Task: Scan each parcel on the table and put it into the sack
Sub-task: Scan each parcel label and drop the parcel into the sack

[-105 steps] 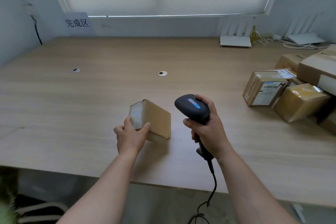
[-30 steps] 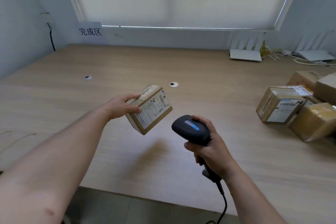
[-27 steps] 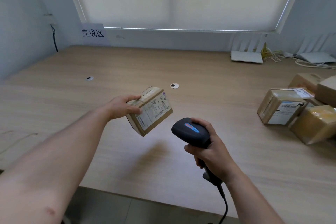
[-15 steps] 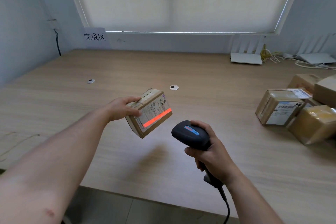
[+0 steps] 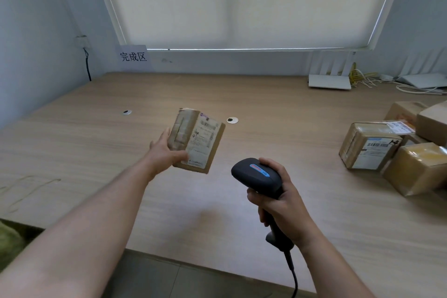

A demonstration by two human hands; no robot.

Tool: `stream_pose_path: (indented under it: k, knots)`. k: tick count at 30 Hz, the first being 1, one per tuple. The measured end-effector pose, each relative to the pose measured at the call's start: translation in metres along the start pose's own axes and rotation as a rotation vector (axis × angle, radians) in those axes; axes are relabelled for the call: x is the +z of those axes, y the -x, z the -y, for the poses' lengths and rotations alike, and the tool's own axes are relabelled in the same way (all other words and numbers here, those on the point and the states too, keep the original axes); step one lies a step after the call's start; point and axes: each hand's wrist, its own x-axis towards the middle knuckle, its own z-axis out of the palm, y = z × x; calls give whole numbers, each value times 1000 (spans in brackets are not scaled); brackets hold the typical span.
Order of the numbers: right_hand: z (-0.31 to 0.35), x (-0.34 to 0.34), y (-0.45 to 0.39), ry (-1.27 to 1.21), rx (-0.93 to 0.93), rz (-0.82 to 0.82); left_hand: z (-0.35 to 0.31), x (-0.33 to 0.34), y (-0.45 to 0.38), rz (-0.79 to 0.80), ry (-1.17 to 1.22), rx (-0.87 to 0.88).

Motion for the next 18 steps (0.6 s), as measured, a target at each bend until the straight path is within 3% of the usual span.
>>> stream_pose_path:
  k: [8, 18]
  knots:
    - [17, 5, 7, -202, -57, 5, 2, 47, 38, -77, 376, -42]
    - [24, 7, 13, -234, -102, 34, 0, 62, 41, -81, 360, 18]
